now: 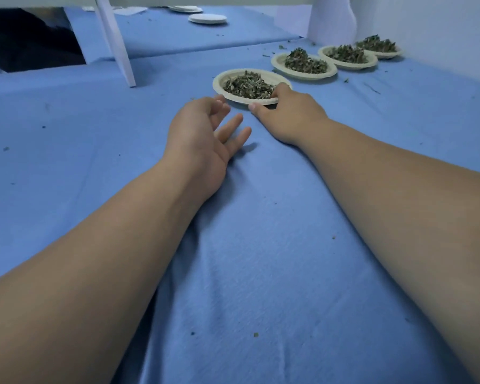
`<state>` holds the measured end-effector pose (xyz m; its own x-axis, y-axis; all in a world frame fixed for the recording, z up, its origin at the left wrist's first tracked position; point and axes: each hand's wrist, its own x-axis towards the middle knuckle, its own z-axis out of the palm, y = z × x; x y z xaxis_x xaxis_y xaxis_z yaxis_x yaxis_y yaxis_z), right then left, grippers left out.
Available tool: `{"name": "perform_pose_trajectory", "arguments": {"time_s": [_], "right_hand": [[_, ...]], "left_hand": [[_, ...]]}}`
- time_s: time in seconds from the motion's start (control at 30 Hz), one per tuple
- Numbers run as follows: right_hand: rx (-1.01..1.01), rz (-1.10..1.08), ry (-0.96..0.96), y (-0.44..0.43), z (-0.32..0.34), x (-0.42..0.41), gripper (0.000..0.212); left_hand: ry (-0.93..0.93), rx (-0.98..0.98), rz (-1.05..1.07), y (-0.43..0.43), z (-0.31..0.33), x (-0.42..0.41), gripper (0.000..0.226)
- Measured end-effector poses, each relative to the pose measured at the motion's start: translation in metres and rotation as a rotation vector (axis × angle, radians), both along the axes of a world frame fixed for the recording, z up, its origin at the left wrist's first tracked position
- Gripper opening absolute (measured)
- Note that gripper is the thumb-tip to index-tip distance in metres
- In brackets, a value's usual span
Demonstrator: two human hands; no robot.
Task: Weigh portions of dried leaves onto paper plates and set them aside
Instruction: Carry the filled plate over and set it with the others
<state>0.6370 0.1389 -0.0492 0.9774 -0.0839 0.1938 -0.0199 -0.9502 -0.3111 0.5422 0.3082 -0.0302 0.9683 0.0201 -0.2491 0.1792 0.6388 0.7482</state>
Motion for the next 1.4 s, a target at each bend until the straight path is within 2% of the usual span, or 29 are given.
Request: {"name": "perform_pose_trajectory", "arguments": {"time_s": [0.1, 0.43, 0.67, 0.8, 1.0, 1.4], "right_hand": [[0.005, -0.015, 0.0, 0.003, -0.001, 0.019, 0.077], [0.007, -0.048, 0.039, 0.003, 0.0, 0.046, 0.083], [0.016, -0.037, 0.055, 0.0, 0.001, 0.051, 0.083], [0.026, -0.034, 0.059, -0.002, 0.0, 0.053, 0.081], [0.027, -0.066, 0.004, 0.002, -0.003, 0.042, 0.086], [-0.068, -0.132, 0.137, -0.019, -0.001, -0.016, 0.075]], "left_hand": [[0.005, -0.022, 0.015, -0.001, -0.001, 0.001, 0.028], [-0.04, 0.141, 0.03, -0.012, -0.006, 0.003, 0.023], [-0.055, 0.172, 0.028, -0.013, -0.005, 0.001, 0.022], [-0.099, 0.284, 0.015, -0.016, -0.007, -0.002, 0.022], [-0.166, 0.409, 0.011, -0.019, -0.01, -0.004, 0.022], [-0.194, 0.538, 0.003, -0.023, -0.009, -0.011, 0.028]]}}
